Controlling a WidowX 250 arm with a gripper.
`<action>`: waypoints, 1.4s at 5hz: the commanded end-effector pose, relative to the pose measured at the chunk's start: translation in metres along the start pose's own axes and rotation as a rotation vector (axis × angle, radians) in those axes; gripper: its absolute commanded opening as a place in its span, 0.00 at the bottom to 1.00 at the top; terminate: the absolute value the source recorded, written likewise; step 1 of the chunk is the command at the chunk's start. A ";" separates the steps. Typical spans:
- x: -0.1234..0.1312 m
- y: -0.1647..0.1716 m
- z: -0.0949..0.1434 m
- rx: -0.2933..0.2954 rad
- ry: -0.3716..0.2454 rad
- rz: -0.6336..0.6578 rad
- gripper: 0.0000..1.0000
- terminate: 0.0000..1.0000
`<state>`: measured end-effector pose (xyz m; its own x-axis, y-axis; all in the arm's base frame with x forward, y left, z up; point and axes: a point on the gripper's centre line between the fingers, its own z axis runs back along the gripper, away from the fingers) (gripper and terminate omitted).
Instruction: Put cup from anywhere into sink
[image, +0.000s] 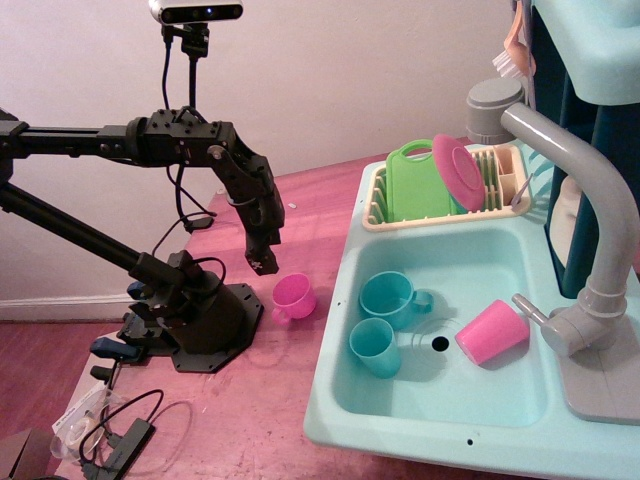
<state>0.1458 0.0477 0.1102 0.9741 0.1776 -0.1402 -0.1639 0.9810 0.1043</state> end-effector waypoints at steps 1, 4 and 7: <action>0.000 0.000 0.000 0.000 0.000 0.000 1.00 0.00; -0.014 -0.007 -0.050 -0.039 0.127 -0.022 1.00 0.00; -0.006 -0.012 -0.069 -0.040 0.164 -0.031 1.00 0.00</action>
<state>0.1274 0.0392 0.0381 0.9334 0.1512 -0.3256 -0.1416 0.9885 0.0532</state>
